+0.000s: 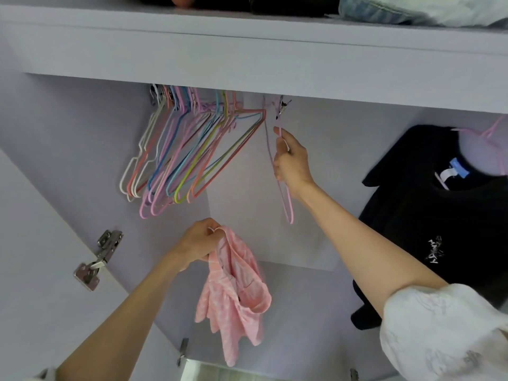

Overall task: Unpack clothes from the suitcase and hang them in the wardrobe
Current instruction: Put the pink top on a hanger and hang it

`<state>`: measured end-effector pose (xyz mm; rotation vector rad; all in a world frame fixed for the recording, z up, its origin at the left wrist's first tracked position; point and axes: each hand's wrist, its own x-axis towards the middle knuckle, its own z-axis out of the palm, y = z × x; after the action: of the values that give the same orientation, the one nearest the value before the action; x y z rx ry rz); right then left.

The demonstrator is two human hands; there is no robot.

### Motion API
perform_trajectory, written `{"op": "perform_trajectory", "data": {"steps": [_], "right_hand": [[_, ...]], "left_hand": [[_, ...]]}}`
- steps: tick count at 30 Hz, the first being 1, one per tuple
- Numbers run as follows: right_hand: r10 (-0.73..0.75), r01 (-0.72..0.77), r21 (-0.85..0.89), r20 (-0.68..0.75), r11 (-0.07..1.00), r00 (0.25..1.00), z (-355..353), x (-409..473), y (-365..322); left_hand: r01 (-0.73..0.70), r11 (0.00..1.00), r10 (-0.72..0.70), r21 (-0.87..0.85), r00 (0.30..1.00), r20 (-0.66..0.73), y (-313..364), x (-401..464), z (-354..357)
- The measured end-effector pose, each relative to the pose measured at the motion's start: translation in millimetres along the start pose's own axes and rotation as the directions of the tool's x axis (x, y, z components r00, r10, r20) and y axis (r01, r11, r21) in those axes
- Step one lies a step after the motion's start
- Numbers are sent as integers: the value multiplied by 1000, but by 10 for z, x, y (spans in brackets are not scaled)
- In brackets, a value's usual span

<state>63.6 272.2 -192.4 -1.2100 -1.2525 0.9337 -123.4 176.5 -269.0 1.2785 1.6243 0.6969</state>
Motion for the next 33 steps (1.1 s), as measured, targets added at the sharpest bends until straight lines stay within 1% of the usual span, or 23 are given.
{"op": "perform_trajectory", "data": {"steps": [2,3,5,7,11,14,16,17,19,21,22,23,24,26,27,28,30,33], "right_hand": [[-4,3,18,27,1000,1000,31,-80,-28],[-16,16,7,13,1000,1000,55,-115,-16],[-65,62,-51,-62,997,996,94,-178,25],[-93,86,-76,-88,993,992,96,-224,84],[-49,48,-12,-82,999,995,56,-324,281],[-10,6,-21,-196,1000,981,-20,-483,483],[53,-41,50,-280,998,959,-100,-656,632],[94,-65,107,-291,992,952,-152,-743,704],[167,-128,174,-233,976,958,-267,-876,817],[268,-251,146,-112,957,957,-360,-924,880],[334,-324,109,-85,940,939,-397,-919,922],[393,-389,64,-98,919,914,-425,-912,981],[432,-436,2,-140,900,891,-441,-899,1057],[453,-494,-138,-247,859,857,-472,-895,1243],[450,-503,-168,-272,848,850,-474,-909,1321],[458,-510,-151,-280,847,843,-492,-937,1381],[496,-526,-105,-217,844,841,-538,-1000,1471],[551,-539,-190,9,820,835,-586,-1117,1533]], "left_hand": [[6,1000,-6,-6,1000,-1,-2,-4,-11],[10,1000,-10,-7,1000,-3,-3,-6,-19],[24,1000,-24,-6,1000,-18,-19,-14,-43],[38,999,-38,7,999,-32,-50,-12,-70],[50,999,-49,15,997,-57,-102,8,-65],[65,998,-67,-21,993,-95,-148,40,-40],[87,995,-93,-56,989,-118,-181,56,-36],[104,993,-111,-64,986,-122,-197,63,-36],[133,990,-139,-52,982,-126,-246,96,-18],[136,990,-141,-47,980,-139,-261,110,13],[124,991,-130,-49,981,-145,-251,112,37],[106,993,-112,-48,982,-150,-240,119,68],[84,995,-91,-52,984,-155,-220,117,96],[72,996,-78,-49,988,-136,-170,113,151],[83,996,-87,-41,989,-116,-160,110,162],[103,994,-105,-24,991,-80,-157,110,181],[139,990,-139,6,990,22,-155,99,230],[134,991,-129,-19,977,168,-82,67,368]]}}
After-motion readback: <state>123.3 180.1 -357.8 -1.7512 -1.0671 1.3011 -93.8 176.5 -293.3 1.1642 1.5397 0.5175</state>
